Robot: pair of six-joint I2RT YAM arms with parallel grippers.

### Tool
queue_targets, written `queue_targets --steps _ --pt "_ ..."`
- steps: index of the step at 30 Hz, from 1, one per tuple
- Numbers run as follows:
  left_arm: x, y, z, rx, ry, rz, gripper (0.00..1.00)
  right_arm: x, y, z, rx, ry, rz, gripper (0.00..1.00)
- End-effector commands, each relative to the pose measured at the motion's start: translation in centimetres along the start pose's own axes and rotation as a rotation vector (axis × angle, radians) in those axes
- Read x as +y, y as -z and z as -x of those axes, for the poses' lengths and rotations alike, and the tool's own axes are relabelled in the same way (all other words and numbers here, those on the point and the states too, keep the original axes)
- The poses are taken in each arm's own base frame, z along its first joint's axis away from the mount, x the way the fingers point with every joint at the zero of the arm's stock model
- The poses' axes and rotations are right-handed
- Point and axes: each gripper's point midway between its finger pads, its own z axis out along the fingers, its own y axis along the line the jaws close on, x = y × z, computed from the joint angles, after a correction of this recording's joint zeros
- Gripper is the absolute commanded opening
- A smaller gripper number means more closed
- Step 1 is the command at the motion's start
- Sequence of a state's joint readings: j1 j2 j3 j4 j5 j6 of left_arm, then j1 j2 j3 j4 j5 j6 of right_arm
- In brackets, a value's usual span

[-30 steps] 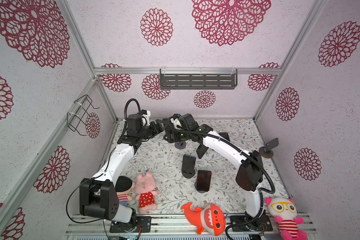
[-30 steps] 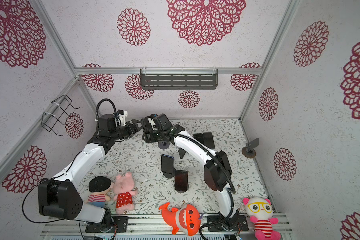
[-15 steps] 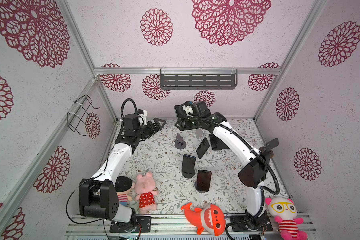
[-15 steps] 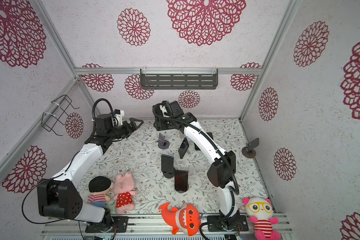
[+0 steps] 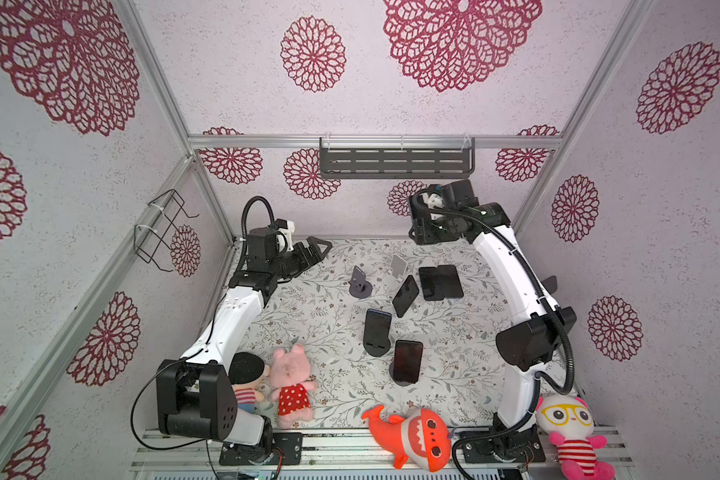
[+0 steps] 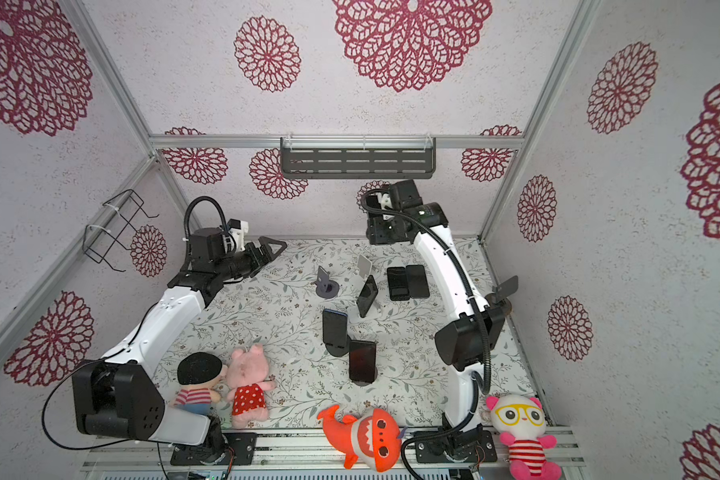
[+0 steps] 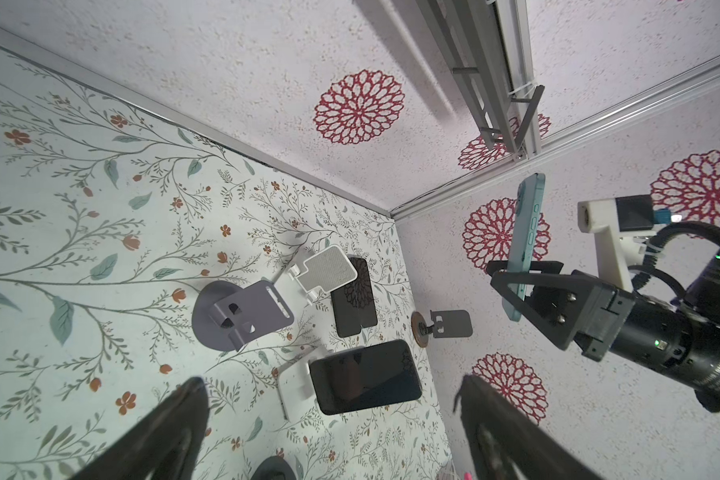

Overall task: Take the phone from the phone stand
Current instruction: 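Carry the teal phone with the right gripper toward the far corner phones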

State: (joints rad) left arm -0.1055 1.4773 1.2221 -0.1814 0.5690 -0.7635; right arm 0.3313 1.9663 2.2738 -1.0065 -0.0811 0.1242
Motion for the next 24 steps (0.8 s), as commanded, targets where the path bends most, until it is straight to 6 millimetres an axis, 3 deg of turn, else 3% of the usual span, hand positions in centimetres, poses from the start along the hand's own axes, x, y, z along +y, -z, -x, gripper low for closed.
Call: queue_targets --steps 1,6,14,19,24 --pt "-1.1 0.5 1.0 -0.02 -0.021 -0.027 0.98 -3.2 3.0 1.0 -0.043 0.063 -0.071 0.23" --pt "-0.5 0.2 0.8 -0.012 -0.021 -0.013 0.98 -8.0 0.5 -0.6 0.039 0.037 -0.131 0.21" --pt "-0.5 0.1 0.7 -0.002 -0.038 -0.012 0.98 -14.1 -5.6 -4.9 0.205 0.038 -0.225 0.16" --pt "-0.2 -0.1 0.7 0.004 -0.038 -0.004 0.98 -16.6 -8.2 -8.1 0.302 0.029 -0.241 0.16" --pt "0.1 -0.3 0.6 0.01 -0.035 0.001 0.98 -18.7 -9.1 -11.1 0.351 0.027 -0.238 0.16"
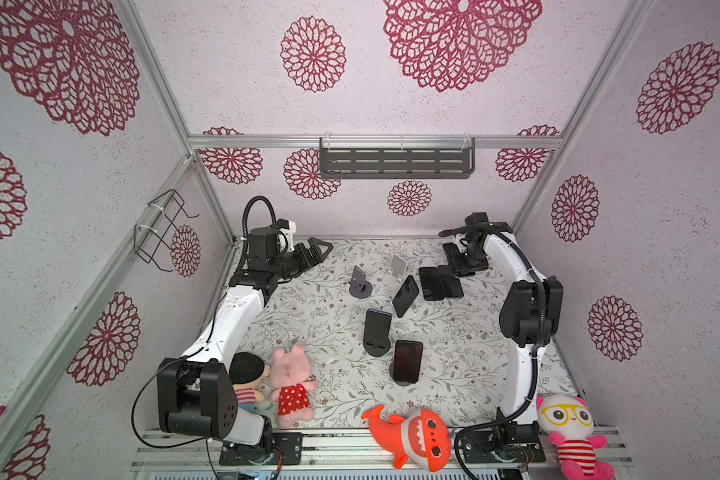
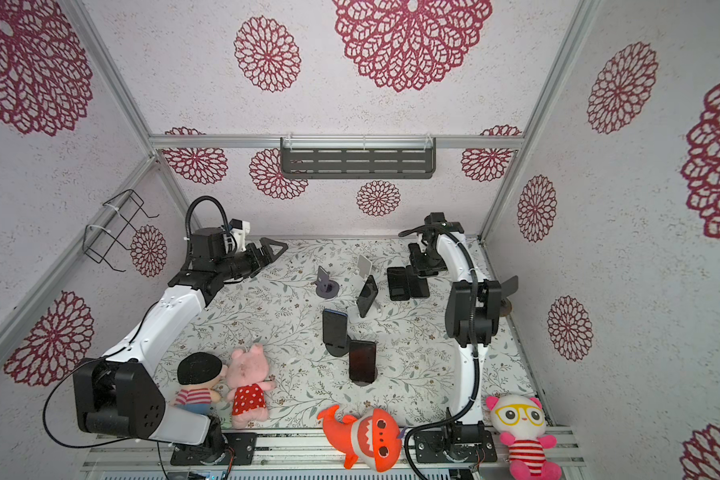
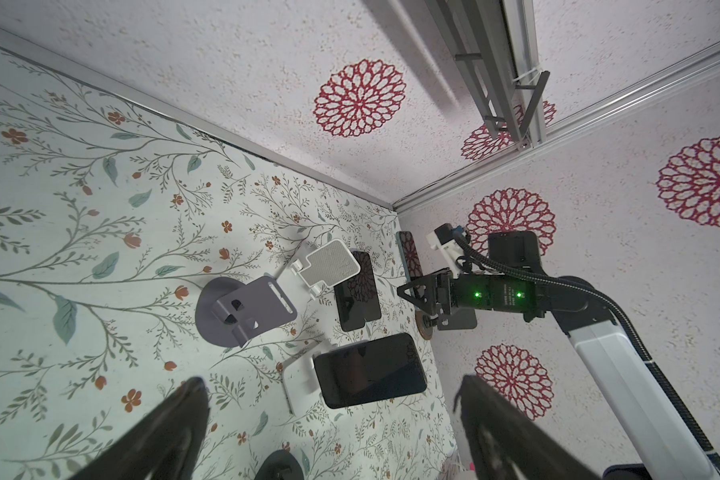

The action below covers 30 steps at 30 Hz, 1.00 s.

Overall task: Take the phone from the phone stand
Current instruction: 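Carry the teal phone with the right gripper toward the far corner phones, then lower the teal phone flat onto the table beside the lying phones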

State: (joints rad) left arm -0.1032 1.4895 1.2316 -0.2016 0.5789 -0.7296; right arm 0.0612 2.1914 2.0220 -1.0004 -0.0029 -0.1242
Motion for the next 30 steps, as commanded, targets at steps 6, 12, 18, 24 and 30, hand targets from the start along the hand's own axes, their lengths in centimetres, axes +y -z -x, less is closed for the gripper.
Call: queue_targets --steps 6,12,18,24,30 --pt "0.0 -0.3 0.7 0.002 0.0 -0.01 0.98 -4.1 1.0 -1.0 -0.079 -0.003 -0.016 0.16" --pt "0.2 -0.5 0.6 0.006 0.006 -0.008 0.98 -5.4 -0.4 -1.7 -0.088 -0.026 0.002 0.16" --pt "0.3 -0.6 0.6 0.009 0.01 -0.01 0.98 -6.1 -1.2 -1.2 -0.09 -0.034 -0.004 0.16" --pt "0.2 -0.5 0.6 0.008 0.009 -0.012 0.98 -6.3 -1.8 -0.9 -0.08 -0.042 -0.004 0.18" --pt "0.1 -0.5 0.6 0.008 0.005 -0.014 0.98 -6.4 -2.6 -0.7 -0.071 -0.045 -0.004 0.21"
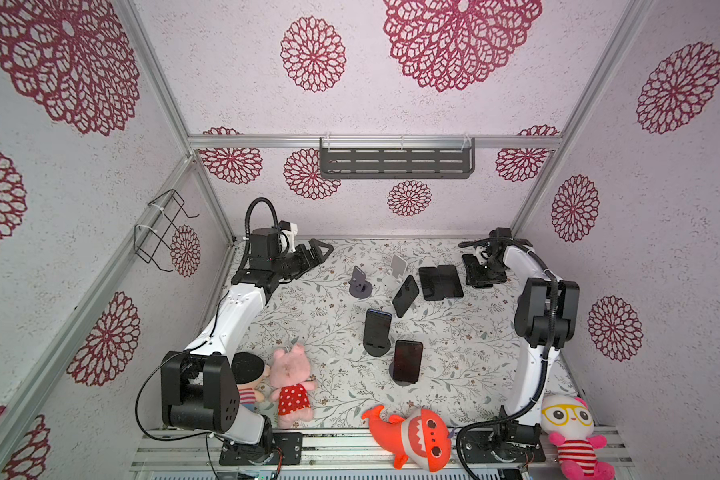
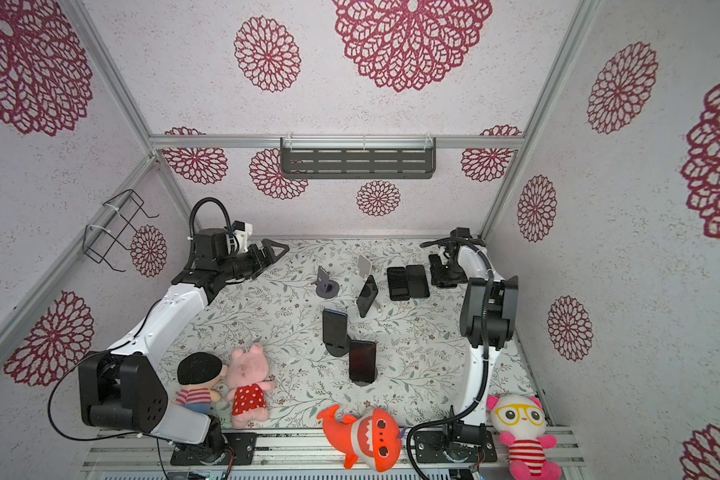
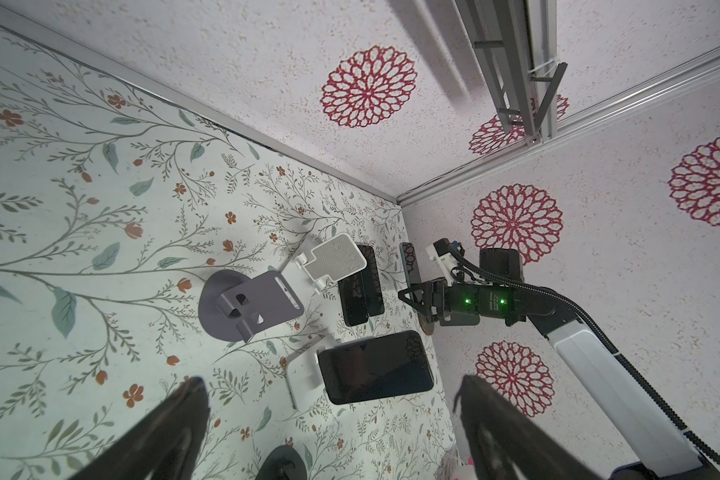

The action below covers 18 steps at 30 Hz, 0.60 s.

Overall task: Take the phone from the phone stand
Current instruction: 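Lower the teal phone flat onto the table beside the lying phones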

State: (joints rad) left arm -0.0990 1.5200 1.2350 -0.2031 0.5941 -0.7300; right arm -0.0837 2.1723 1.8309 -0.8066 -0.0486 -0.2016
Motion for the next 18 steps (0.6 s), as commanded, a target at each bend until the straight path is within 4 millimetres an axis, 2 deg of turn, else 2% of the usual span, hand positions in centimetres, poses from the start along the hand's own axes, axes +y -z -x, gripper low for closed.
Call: queue_targets --steps 1,13,18 --pt "-0.8 0.3 1.0 -0.018 -0.015 -0.019 0.98 -0.2 0.8 1.5 -0.043 0.016 -0.001 0.22" --pt "-0.8 0.4 1.0 -0.018 -0.019 -0.019 0.97 -0.2 -1.5 0.5 0.006 0.014 0.001 0.27" --pt "-0.9 0.4 1.1 -0.02 -0.021 -0.02 0.98 -0.3 -2.0 0.1 0.014 0.012 -0.004 0.35"
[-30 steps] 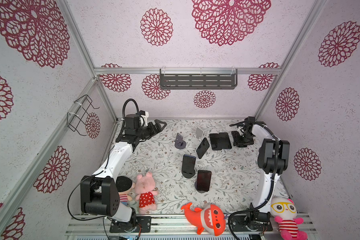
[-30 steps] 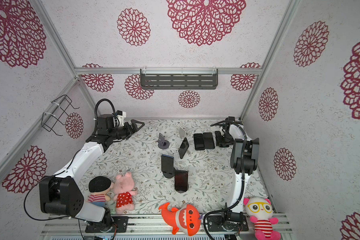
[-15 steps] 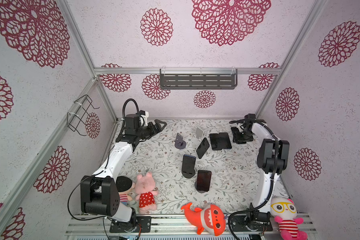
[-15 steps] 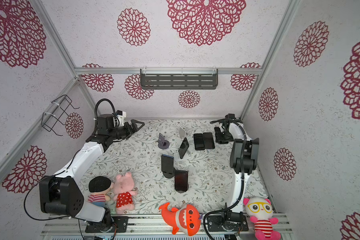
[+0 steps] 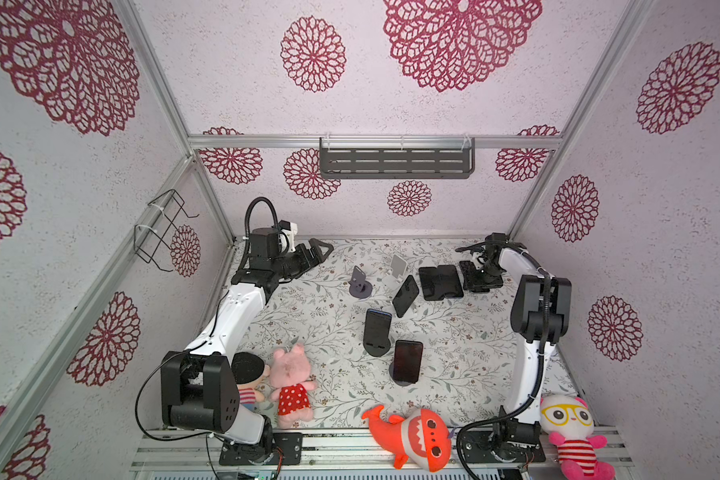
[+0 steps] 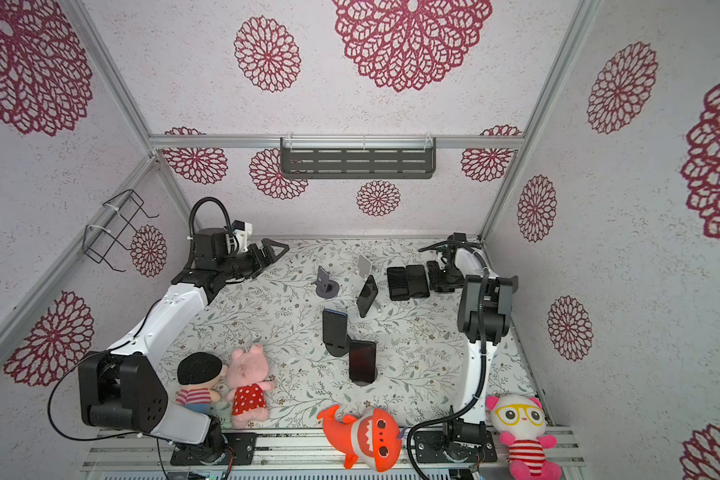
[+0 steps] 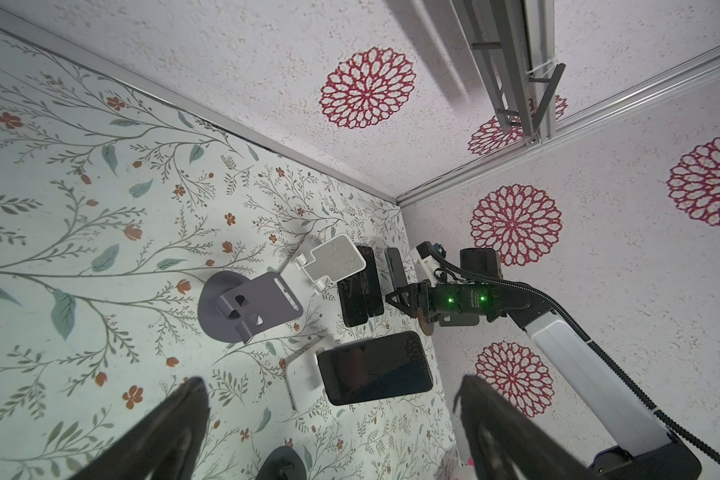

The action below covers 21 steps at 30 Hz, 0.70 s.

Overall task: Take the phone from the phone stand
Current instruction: 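Lower the teal phone flat onto the table beside the lying phones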

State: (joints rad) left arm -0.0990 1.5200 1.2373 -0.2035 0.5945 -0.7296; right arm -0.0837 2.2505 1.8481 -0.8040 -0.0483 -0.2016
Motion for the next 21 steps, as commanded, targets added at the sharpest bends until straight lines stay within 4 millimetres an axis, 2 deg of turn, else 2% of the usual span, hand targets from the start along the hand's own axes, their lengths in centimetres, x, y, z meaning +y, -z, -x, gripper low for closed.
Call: queue_targets --steps 1,21 --pt "-0.9 0.4 1.0 -0.019 -0.02 -0.019 0.97 -0.3 1.1 0.9 -0.041 0.015 -0.016 0.37" --pt "-1.0 0.5 1.1 -0.021 -0.023 -0.021 0.98 -0.4 -0.5 -0.4 0.009 -0.004 -0.025 0.61"
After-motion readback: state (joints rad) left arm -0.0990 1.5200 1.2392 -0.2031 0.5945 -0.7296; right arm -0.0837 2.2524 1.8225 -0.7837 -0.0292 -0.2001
